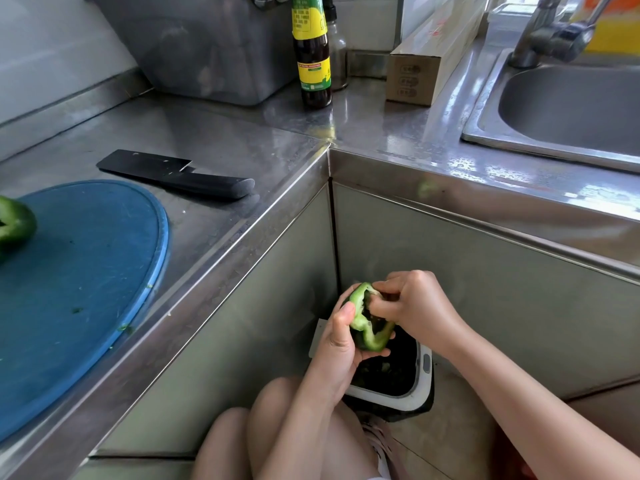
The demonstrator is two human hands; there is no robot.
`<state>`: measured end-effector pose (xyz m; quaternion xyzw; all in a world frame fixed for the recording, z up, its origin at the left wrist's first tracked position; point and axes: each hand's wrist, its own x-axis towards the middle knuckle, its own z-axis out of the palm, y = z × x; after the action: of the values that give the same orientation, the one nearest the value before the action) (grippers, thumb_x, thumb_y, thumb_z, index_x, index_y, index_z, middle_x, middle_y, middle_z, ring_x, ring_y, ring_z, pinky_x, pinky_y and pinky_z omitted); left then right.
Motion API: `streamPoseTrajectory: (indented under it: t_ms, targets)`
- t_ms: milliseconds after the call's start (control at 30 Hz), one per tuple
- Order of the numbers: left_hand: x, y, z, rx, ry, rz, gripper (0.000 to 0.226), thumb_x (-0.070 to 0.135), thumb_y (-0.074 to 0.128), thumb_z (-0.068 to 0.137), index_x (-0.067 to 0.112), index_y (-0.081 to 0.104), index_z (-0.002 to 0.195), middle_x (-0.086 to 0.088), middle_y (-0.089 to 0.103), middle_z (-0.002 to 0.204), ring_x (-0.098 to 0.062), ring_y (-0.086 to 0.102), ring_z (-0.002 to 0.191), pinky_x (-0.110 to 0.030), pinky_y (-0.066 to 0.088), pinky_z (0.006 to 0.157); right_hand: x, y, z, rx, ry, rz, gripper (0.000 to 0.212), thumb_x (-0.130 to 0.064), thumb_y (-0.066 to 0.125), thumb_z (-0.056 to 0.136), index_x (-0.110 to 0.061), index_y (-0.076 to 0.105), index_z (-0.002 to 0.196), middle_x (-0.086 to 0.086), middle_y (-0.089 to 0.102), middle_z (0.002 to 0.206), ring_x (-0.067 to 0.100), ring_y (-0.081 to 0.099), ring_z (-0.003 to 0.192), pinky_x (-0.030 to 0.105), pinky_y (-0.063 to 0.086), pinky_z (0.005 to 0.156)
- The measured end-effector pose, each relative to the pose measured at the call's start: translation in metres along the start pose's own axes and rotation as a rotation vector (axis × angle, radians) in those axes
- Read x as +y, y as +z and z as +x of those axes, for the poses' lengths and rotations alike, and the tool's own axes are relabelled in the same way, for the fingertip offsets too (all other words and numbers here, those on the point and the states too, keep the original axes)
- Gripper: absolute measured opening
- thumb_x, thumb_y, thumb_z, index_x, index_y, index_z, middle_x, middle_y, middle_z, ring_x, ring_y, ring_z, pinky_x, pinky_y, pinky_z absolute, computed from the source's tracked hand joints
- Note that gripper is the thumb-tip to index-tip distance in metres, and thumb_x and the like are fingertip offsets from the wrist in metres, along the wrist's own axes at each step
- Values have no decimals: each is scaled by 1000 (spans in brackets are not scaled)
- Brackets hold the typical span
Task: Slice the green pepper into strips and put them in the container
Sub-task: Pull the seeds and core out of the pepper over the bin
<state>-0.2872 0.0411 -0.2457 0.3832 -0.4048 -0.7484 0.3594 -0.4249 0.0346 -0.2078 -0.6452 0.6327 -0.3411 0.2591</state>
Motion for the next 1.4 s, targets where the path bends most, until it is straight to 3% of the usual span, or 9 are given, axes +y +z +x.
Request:
streamPoseTrajectory:
  t_ms: [300, 433, 600, 800, 1000, 1167, 1233, 1300, 1400]
  targets:
    - [3, 0, 0, -2, -16, -3, 74, 56, 51, 66, 15, 53, 127, -9, 68, 95, -19, 66, 75, -27, 52, 56, 4, -3, 1, -57, 120, 187, 13, -10, 67, 78, -3, 71, 69, 4, 50, 58, 7, 43, 50, 20, 36, 47]
    - [4, 1, 0, -9, -40, -24, 74, 56, 52, 65, 13, 55, 125, -13, 69, 94, -21, 67, 73, -27, 52, 54, 3, -8, 2, -87, 164, 212, 8, -10, 69, 78, -7, 75, 73, 14, 61, 61, 10, 50, 49, 27, 44, 49]
    - [7, 1, 0, -36, -68, -24, 69, 56, 52, 65, 14, 59, 120, -12, 69, 93, -22, 65, 72, -27, 52, 53, 0, -13, 5, -128, 191, 157, 24, -9, 68, 75, -30, 72, 63, 4, 59, 49, 9, 48, 43, 20, 43, 46]
    - [10, 1, 0, -44, -87, 2, 61, 55, 52, 69, 18, 61, 117, -12, 69, 96, -22, 66, 75, -27, 53, 54, 2, -19, 6, -191, 245, 212, 21, -7, 66, 73, -24, 76, 66, 2, 58, 48, 7, 48, 42, 15, 40, 47]
    - [7, -1, -9, -23, -209, 53, 38, 45, 37, 96, 20, 64, 106, -10, 71, 87, -23, 67, 69, -26, 52, 51, 24, -14, 8, -241, 397, 367, 23, 2, 64, 83, -12, 71, 66, 3, 64, 52, 5, 55, 41, 16, 47, 46]
    - [4, -1, -9, 84, -236, -5, 34, 40, 43, 96, 17, 60, 116, -13, 69, 91, -26, 67, 74, -30, 55, 56, 50, 1, 10, -352, 397, 165, 25, -17, 59, 92, -5, 70, 73, 2, 66, 59, 18, 64, 58, 23, 52, 60]
    - [8, -4, -6, 152, -236, -108, 36, 36, 45, 95, 12, 58, 118, -16, 68, 94, -29, 68, 77, -31, 56, 59, 54, 9, 11, -377, 323, 17, 23, -22, 55, 94, -7, 72, 96, 4, 71, 83, 21, 67, 80, 28, 49, 74]
    - [10, -6, -4, 191, -239, -208, 34, 30, 44, 96, 8, 58, 116, -19, 67, 98, -32, 67, 82, -33, 58, 62, 52, 13, 11, -363, 170, -164, 23, -17, 57, 92, -14, 70, 112, 0, 69, 107, 14, 63, 99, 18, 40, 80]
    - [11, -7, -4, 229, -252, -318, 33, 29, 44, 95, 6, 58, 114, -22, 68, 98, -37, 67, 88, -36, 58, 65, 48, 13, 11, -179, 62, -192, 23, 0, 66, 80, -16, 76, 94, 0, 69, 94, 17, 64, 92, 17, 41, 76]
